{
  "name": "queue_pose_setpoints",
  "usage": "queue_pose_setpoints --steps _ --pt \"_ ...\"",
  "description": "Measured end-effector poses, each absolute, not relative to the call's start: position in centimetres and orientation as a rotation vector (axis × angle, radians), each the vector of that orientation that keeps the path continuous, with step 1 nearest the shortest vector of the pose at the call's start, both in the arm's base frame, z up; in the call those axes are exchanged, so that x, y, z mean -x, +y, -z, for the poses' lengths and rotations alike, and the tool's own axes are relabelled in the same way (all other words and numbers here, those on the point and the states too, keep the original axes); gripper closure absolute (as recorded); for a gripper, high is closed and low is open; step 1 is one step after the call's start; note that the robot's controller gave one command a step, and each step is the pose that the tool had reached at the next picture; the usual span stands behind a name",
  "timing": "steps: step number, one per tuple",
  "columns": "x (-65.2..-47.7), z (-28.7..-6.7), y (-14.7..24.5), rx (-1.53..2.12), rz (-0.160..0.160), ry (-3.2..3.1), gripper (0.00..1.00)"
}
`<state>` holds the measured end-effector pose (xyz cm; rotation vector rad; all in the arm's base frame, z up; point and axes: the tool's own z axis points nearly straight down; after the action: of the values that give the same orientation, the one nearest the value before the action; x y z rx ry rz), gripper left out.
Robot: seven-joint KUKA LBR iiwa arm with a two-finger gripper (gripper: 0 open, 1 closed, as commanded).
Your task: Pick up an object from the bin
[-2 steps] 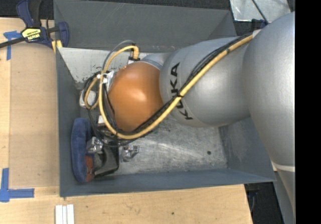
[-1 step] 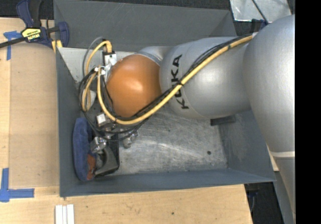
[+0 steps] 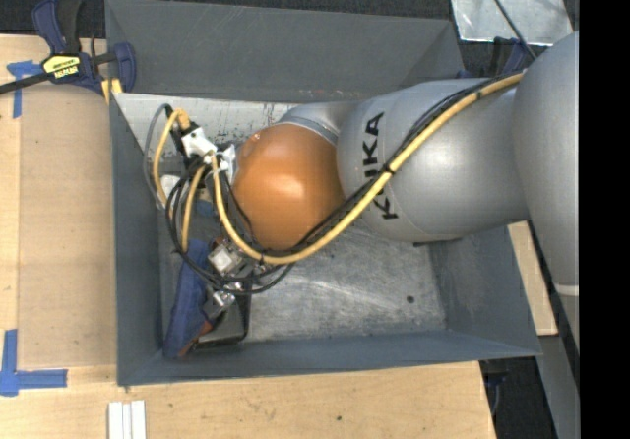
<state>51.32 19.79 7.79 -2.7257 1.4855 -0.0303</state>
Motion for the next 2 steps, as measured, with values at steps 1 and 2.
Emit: queue_pose_setpoints --steps 1,2 --pt "-51.3 -7.9 19.8 2.724 0.027 1.493 1.00" --pt "-51.7 -9.4 19.9 2.738 0.010 1.515 1.00"
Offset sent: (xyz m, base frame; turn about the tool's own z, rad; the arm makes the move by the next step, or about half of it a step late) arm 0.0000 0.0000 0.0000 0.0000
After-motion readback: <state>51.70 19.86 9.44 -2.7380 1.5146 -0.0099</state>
